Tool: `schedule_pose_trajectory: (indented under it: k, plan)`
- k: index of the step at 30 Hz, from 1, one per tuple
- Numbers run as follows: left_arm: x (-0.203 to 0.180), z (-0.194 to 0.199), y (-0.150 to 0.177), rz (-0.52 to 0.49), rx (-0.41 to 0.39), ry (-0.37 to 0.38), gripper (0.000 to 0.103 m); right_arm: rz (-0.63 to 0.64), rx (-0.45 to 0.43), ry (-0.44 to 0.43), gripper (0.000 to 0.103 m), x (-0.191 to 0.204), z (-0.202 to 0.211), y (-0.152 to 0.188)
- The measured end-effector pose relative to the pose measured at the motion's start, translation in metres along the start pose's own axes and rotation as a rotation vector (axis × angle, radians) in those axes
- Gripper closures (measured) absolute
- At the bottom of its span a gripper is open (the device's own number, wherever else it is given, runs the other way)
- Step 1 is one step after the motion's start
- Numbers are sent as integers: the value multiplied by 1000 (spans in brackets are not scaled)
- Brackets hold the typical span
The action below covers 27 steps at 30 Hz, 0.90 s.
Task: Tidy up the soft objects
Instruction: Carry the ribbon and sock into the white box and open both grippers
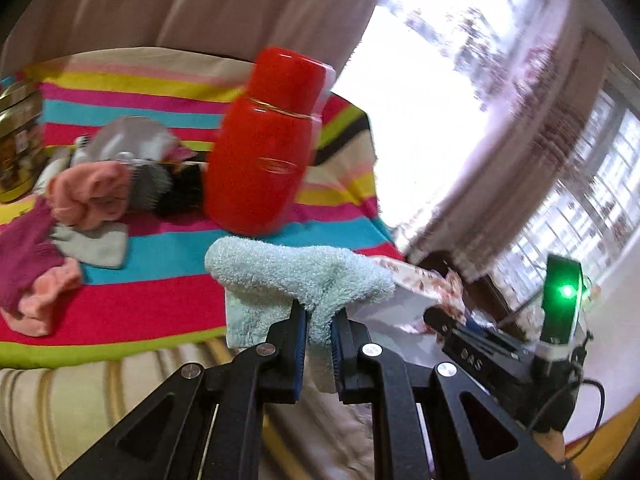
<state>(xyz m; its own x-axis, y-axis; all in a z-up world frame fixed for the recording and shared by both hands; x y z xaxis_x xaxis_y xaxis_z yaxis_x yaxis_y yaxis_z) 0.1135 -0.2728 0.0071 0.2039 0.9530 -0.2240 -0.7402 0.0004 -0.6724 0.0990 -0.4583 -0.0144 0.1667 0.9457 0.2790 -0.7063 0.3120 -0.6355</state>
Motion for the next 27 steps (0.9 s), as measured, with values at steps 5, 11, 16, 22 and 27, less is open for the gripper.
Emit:
schedule_pose_trajectory:
  k: [5,11,16,22,27]
  plan:
    - [-32,5,12,-63,14,64,91,-10,-41,56,67,-20,18,-6]
    - [-60,10,22,-144,42,159,67,-16,-63,94,37,-28,26,-7]
    - [-61,17,19,-148,17,170,47,-14,-61,96,34,-29,24,-8]
    - [-53,13,18,-125,26,157,47,-5,-59,93,33,-25,25,-6]
    - [-46,13,13,-114,15,145,47,10,-61,96,31,-21,27,-6]
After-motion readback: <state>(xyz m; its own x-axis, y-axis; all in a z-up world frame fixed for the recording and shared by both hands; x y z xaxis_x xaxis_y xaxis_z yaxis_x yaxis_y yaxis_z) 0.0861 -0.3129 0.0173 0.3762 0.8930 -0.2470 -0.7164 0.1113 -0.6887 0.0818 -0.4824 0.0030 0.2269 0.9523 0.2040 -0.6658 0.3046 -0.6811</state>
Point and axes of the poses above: each gripper's, at about its wrist camera, not at the fingertips, and z roughly against the way its jaws point, x to its left, y to its underside, the point moved 8 cm from there along -z, roughly the way its jaws point, and after that the axes turned 15 degrees about -y, right-handed, at the moved point
